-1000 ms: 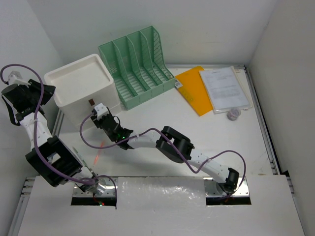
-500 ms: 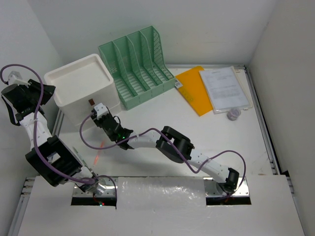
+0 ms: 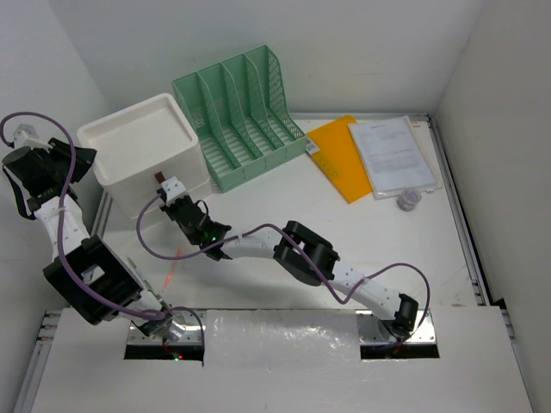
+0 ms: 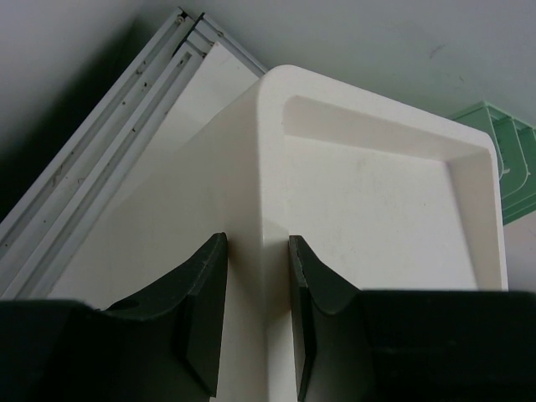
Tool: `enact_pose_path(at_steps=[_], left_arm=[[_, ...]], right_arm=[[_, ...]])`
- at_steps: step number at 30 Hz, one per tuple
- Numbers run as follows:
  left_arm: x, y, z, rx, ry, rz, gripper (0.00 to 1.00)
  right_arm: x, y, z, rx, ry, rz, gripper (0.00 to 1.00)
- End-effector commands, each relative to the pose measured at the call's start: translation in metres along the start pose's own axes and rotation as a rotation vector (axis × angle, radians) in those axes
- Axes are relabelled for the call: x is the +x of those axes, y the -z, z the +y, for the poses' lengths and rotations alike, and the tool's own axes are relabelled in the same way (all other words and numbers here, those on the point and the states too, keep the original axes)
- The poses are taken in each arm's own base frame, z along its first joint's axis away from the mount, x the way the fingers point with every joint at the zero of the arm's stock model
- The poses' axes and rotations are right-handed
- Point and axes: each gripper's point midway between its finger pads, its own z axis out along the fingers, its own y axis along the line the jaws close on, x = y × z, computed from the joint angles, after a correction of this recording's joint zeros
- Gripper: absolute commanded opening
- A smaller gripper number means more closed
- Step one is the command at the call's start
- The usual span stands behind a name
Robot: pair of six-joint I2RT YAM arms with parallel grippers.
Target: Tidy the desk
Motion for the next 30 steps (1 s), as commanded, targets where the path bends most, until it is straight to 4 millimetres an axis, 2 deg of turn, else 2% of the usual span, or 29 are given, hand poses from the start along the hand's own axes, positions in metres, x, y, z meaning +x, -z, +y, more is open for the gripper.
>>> enact_pose_path(at_steps=[1, 3, 8, 9, 10, 12, 13, 14, 16, 17, 18, 19, 20, 21, 22, 23, 25, 26, 30], left_arm=[[0.071, 0.003, 0.009, -0.005, 0.227, 0.264, 0.00], [0.072, 0.002, 0.010, -0.006, 0.231, 0.269, 0.00], [0.067, 0.001, 0.015, -0.019, 0.237, 0.264, 0.00], [0.065, 0.001, 0.015, -0.021, 0.240, 0.261, 0.00], [0.064, 0.000, 0.015, -0.021, 0.239, 0.257, 0.00], [0.061, 0.000, 0.017, -0.025, 0.244, 0.249, 0.00], [0.059, -0.001, 0.016, -0.025, 0.246, 0.246, 0.00], [0.057, -0.001, 0.017, -0.026, 0.249, 0.241, 0.00], [0.053, -0.001, 0.017, -0.026, 0.250, 0.232, 0.00], [0.052, -0.001, 0.017, -0.029, 0.251, 0.228, 0.00], [0.049, -0.001, 0.018, -0.033, 0.248, 0.219, 0.00], [0.048, -0.002, 0.018, -0.034, 0.248, 0.215, 0.00], [0.046, -0.002, 0.019, -0.037, 0.250, 0.210, 0.00], [0.045, -0.002, 0.018, -0.036, 0.248, 0.205, 0.00], [0.045, -0.002, 0.018, -0.035, 0.249, 0.206, 0.00], [0.045, -0.002, 0.018, -0.034, 0.250, 0.206, 0.00], [0.044, -0.002, 0.019, -0.035, 0.248, 0.204, 0.00], [0.045, -0.002, 0.020, -0.038, 0.249, 0.206, 0.00], [0.046, 0.000, 0.018, -0.028, 0.246, 0.209, 0.00]], right_arm=[[-0.063, -0.017, -0.019, 0.040, -0.094, -0.161, 0.00], [-0.058, -0.011, -0.018, 0.016, -0.090, -0.157, 0.00], [-0.069, 0.007, -0.007, -0.104, -0.133, -0.180, 0.00], [-0.058, 0.014, -0.006, -0.124, -0.131, -0.156, 0.00], [-0.074, 0.018, -0.005, -0.140, -0.153, -0.184, 0.00], [-0.065, 0.028, 0.000, -0.189, -0.166, -0.162, 0.00], [-0.074, 0.031, 0.001, -0.202, -0.178, -0.173, 0.00], [-0.065, 0.038, 0.005, -0.229, -0.182, -0.155, 0.00], [-0.074, 0.048, 0.007, -0.244, -0.188, -0.169, 0.00], [-0.061, 0.058, 0.008, -0.254, -0.174, -0.142, 0.00], [-0.058, 0.064, 0.009, -0.259, -0.169, -0.133, 0.00], [-0.072, 0.072, 0.011, -0.267, -0.179, -0.155, 0.00], [-0.057, 0.083, 0.010, -0.274, -0.163, -0.122, 0.00], [-0.059, 0.093, 0.013, -0.284, -0.164, -0.130, 0.00], [-0.070, 0.101, 0.012, -0.288, -0.156, -0.146, 0.00], [-0.054, 0.113, 0.006, -0.276, -0.133, -0.110, 0.00], [-0.067, 0.128, 0.003, -0.275, -0.133, -0.137, 0.00], [-0.058, 0.136, 0.000, -0.276, -0.121, -0.116, 0.00], [-0.064, 0.143, 0.000, -0.305, -0.083, -0.114, 0.00]])
